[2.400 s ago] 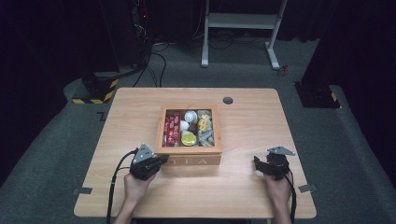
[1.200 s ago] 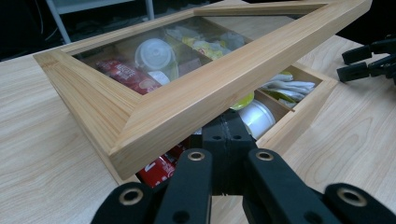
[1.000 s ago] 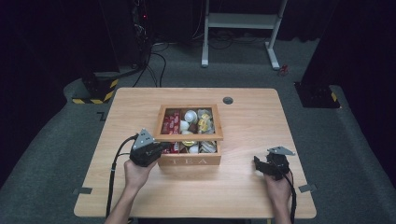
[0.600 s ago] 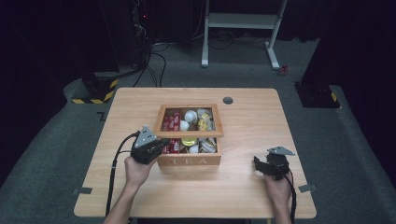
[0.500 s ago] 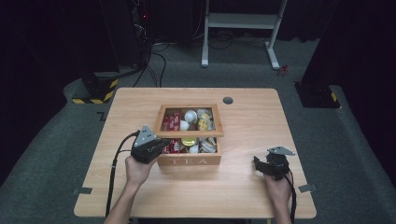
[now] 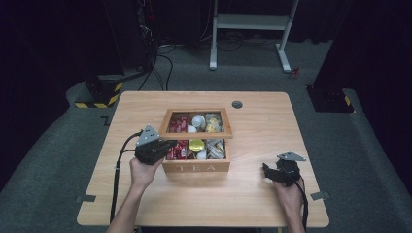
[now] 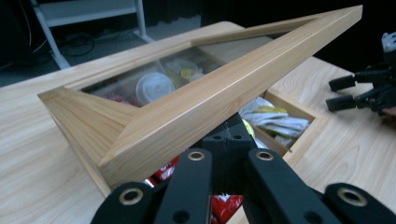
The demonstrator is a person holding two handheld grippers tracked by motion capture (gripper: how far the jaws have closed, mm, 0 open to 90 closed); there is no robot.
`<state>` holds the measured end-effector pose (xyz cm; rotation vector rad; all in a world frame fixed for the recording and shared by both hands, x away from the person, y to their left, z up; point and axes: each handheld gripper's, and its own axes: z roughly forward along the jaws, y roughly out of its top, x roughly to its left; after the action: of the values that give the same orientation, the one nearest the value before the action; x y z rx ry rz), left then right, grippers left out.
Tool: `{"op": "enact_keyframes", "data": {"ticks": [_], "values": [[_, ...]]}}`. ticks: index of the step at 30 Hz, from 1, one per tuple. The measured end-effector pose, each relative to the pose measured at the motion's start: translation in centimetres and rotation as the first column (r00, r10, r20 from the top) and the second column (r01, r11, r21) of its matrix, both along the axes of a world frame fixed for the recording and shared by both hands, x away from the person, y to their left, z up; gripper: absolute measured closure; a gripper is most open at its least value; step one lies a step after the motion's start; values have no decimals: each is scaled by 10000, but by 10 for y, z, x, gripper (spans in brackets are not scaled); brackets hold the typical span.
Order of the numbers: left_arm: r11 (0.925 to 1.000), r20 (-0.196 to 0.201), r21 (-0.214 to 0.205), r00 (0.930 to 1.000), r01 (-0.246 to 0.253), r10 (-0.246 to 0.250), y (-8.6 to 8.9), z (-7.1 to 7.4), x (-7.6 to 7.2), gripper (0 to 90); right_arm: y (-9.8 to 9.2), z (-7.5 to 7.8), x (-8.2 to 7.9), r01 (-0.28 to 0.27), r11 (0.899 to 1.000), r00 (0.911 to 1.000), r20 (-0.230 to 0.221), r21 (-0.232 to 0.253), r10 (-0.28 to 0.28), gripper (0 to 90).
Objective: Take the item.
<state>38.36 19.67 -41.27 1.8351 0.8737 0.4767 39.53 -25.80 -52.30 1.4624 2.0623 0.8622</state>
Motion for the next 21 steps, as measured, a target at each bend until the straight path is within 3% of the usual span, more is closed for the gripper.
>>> {"op": "enact_keyframes", "data": {"ticks": [5,12,16,19,21], "values": [[9999,-73,-160,10000,18,-19,3,2,1,900,2,0,0,-173,9998,9998,-80,0,173,225],[9979,-53,-641,9999,110,-114,3,7,8,900,10,3,-1,-618,9977,9979,-152,284,623,336],[9996,-6,-261,9999,126,-126,0,11,6,900,20,1,-1,-1209,9909,9927,49,594,1209,366],[9978,-121,-641,9998,167,-175,1,10,11,900,27,7,-3,-1581,9816,9874,199,1070,1569,381],[9987,-116,-503,9999,119,-125,0,12,11,900,31,13,-5,-1881,9741,9818,515,1259,1829,396]]}}
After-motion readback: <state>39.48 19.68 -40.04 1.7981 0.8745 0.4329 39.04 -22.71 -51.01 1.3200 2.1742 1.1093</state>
